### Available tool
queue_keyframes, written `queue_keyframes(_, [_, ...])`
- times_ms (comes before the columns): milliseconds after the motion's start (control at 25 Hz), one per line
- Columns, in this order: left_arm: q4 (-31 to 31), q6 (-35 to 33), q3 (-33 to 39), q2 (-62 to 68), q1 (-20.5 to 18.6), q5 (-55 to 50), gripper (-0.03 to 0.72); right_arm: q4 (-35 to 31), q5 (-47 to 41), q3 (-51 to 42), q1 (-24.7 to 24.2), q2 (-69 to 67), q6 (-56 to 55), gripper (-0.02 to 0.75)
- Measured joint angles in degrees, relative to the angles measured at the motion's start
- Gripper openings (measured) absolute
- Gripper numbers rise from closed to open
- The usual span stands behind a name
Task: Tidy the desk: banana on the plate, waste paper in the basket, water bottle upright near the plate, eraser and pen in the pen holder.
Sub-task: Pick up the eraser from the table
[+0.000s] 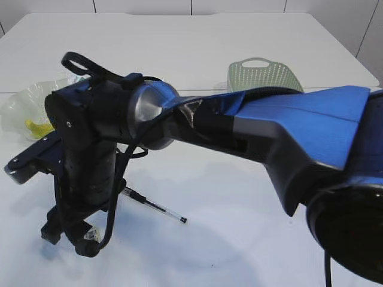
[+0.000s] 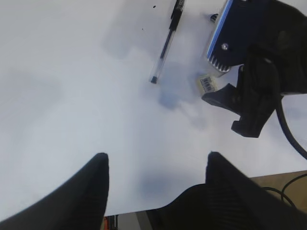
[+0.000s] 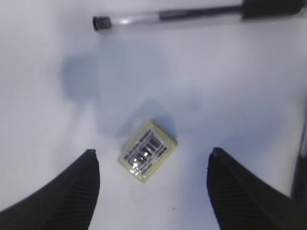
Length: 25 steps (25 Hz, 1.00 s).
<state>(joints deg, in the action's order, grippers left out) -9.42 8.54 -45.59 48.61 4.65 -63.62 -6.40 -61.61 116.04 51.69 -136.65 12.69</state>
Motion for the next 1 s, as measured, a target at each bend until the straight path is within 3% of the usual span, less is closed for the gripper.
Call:
queue_keyframes(400, [0.00,0.00,0.00,0.00,0.00,0.00,0.454,2.40,0.40,1.81,-0.12,0.00,-1.15,0.518])
queue_keyframes(1000, [0.10,0.00,0.00,0.00,0.00,-0.10,0.454,2.81,-1.78,2.62,0.55,-2.38,-18.71,0.518])
